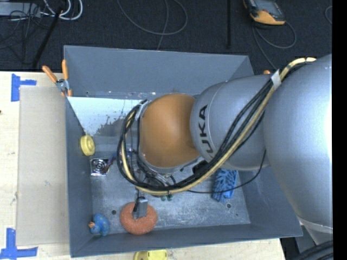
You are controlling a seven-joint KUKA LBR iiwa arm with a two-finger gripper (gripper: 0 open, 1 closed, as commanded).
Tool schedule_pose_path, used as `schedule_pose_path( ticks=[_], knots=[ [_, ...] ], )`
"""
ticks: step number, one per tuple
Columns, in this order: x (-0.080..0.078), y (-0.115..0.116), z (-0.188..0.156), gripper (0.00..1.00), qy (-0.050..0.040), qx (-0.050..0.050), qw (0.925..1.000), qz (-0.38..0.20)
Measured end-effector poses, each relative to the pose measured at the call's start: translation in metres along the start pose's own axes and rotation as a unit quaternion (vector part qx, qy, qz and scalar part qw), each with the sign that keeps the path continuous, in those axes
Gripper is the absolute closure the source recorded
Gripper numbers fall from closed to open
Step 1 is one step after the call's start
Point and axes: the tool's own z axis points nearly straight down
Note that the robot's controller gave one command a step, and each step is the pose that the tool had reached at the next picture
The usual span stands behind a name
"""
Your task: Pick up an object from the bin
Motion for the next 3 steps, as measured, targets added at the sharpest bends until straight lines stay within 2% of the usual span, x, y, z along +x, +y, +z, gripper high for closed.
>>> schedule_pose_path(
  ticks=[1,2,3],
  knots=[
    [0.026,-0.002,0.014,0.00,-0.0012,0.001,0.9944,-0.106],
    [0.020,-0.015,0.062,1.00,0.0004,0.000,0.9968,-0.080],
    [0.020,-0.015,0.062,1.00,0.0004,0.000,0.9969,-0.079]
  ],
)
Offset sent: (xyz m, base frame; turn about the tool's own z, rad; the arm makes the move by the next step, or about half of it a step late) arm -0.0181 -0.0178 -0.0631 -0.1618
